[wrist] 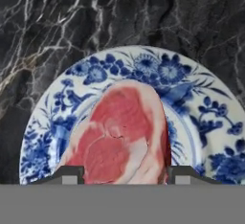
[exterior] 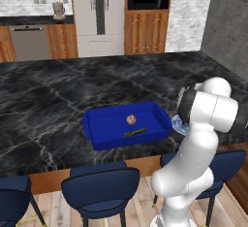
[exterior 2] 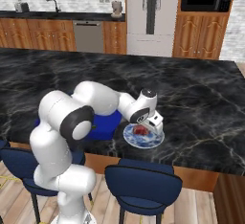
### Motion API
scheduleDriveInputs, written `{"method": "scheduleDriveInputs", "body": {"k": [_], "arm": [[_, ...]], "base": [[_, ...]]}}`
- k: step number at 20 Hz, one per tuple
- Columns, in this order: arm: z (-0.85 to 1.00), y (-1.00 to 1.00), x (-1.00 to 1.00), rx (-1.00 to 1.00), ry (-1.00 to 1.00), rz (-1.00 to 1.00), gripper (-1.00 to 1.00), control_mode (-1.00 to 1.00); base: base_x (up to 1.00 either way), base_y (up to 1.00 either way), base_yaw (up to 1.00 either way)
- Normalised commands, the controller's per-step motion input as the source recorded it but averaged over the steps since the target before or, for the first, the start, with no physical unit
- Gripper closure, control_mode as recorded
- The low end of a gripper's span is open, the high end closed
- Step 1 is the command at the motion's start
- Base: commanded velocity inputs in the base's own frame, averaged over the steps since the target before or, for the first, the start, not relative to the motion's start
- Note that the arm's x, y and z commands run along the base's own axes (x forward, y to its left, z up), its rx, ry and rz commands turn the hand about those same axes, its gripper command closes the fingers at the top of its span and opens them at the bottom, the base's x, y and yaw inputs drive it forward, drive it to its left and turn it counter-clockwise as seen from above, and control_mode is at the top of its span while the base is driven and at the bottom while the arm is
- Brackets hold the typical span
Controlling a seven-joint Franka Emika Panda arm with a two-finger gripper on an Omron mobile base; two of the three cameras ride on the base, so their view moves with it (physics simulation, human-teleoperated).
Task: Create a steak meal by picking up the steak and asparagus from the tray and placing them on the plate. Leave the peach on the tray.
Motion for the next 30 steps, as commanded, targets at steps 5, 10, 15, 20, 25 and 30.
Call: {"method": "scheduleDriveInputs", "body": {"k": [5,10,15,20,25,30], "arm": [[-0.32,0.0,0.21,0.0,0.0,0.0,-1.0,-1.0],[0.09,-0.1,-0.17,0.0,0.0,0.0,-1.0,-1.0],[0.46,0.13,-0.23,0.0,0.0,0.0,-1.0,-1.0],[0.58,0.43,-0.33,-0.06,0.0,0.0,-1.0,-1.0],[0.68,0.8,-0.56,-0.12,-0.04,0.0,-1.0,-1.0],[0.56,0.96,-0.26,-0.07,0.0,0.0,-1.0,-1.0]], "base": [[0.0,0.0,0.0],[0.0,0.0,0.0],[0.0,0.0,0.0],[0.0,0.0,0.0],[0.0,0.0,0.0],[0.0,0.0,0.0]]}}
